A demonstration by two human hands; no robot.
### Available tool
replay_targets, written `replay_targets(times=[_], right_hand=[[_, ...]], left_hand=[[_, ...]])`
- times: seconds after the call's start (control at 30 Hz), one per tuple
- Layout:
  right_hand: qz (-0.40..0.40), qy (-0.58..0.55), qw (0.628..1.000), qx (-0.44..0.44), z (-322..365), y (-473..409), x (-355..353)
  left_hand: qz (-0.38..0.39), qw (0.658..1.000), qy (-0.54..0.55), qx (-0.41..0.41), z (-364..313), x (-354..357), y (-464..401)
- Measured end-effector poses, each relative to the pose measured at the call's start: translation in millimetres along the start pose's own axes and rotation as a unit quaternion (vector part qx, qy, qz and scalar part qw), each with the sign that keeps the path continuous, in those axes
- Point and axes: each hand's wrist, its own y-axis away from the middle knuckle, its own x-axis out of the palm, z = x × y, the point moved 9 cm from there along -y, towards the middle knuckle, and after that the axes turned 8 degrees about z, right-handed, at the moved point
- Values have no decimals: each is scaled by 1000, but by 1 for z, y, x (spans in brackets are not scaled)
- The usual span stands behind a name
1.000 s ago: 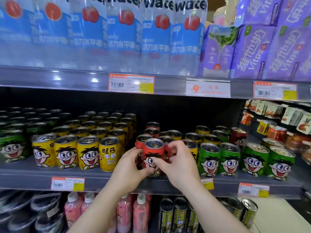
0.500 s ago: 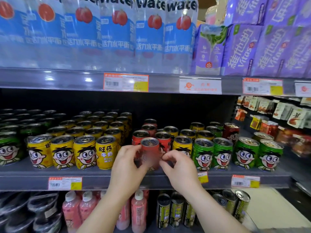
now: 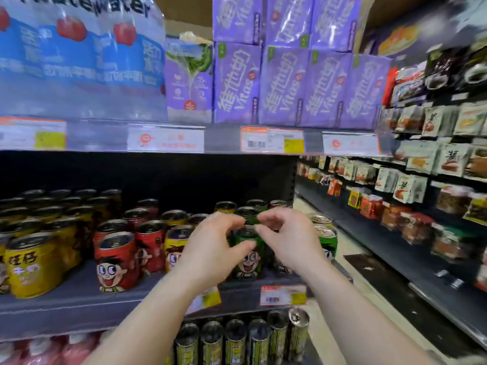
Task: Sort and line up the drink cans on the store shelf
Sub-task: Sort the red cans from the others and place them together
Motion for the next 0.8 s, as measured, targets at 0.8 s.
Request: replay_targets(times=[0.8], right_hand=[[289, 189, 936, -68, -158, -172, 26]], left_hand=[[62, 980, 35, -185, -18, 129, -90]])
